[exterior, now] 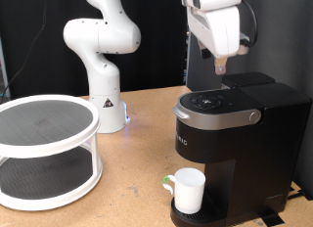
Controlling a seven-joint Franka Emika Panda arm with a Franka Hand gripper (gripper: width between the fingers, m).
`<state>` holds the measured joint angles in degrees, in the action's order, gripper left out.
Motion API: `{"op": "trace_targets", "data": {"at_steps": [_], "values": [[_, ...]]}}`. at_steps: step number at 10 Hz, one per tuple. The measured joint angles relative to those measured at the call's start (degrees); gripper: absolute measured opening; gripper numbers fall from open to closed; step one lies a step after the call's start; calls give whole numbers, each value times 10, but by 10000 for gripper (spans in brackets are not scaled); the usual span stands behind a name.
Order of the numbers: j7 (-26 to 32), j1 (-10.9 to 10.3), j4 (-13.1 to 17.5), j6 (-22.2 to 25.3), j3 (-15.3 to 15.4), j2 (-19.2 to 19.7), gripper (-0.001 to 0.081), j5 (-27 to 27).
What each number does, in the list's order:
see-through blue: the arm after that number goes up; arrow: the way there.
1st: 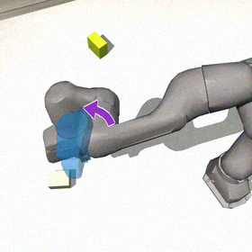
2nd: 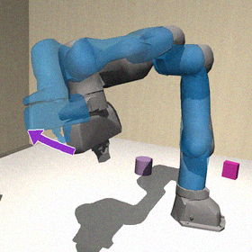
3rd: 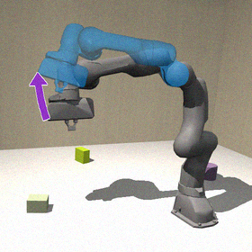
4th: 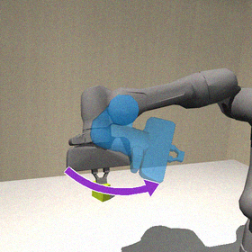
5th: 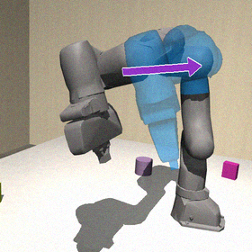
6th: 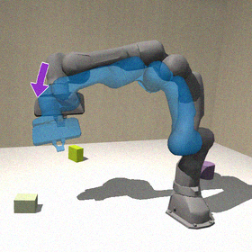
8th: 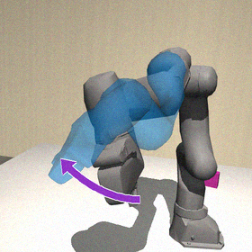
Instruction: Make a cup of coffee with the keurig machine
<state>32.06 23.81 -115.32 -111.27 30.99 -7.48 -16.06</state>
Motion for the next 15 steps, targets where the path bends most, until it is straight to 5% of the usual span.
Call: {"op": "trace_targets", "data": {"at_steps": [1,2,4,5,7,15], "values": [[0,0,-4,-3,1,3,708,3],[0,0,-9,-6,2,3,708,5],[0,0,-25,-15,6,4,389,13],[0,0,-35,-21,8,4,389,18],[-1,0,-57,-42,14,4,69,28],[-23,0,-91,-108,27,23,4,47]]}}
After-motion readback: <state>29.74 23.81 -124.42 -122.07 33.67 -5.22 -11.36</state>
